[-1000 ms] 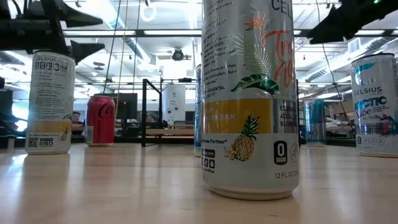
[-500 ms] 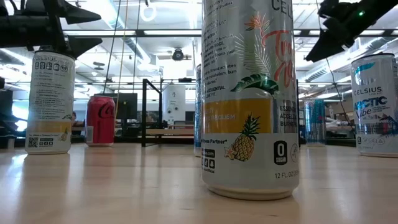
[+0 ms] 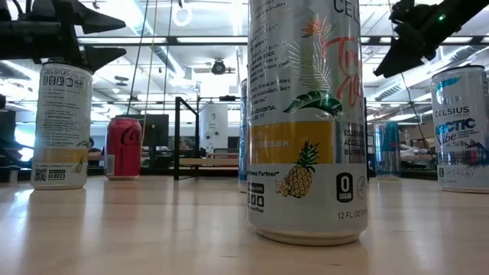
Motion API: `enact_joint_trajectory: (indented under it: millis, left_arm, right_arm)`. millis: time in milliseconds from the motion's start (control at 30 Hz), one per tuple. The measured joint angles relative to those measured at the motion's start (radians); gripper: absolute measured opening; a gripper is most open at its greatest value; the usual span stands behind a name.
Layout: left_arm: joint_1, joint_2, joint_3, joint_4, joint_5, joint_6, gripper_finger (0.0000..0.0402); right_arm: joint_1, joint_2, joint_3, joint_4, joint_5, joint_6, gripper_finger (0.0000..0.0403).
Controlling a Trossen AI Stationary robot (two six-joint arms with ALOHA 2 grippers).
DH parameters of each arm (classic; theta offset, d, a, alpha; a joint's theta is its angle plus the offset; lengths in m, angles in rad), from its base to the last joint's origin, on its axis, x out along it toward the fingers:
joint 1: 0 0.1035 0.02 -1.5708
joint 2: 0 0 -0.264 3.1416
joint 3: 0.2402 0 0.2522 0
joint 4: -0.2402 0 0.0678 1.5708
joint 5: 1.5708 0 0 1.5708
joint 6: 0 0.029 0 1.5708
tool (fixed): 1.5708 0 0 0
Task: Place canned beverage on shelf
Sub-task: Put the top light blue soda can on the shelf
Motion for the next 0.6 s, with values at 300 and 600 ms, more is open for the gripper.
enact_joint_trajectory:
  millis: [300, 600]
  left_arm:
    - [0.0, 0.0, 0.0, -0.008, 0.0, 0.005, 0.0316]
    - [-0.001, 0.0, 0.107, -0.135, 0.021, -0.004, 0.0316]
  right_arm:
    - [-0.016, 0.118, 0.0, 0.0, 0.009, 0.122, 0.0346]
    - [-0.179, 0.279, 0.0, 0.011, 0.014, 0.15, 0.0346]
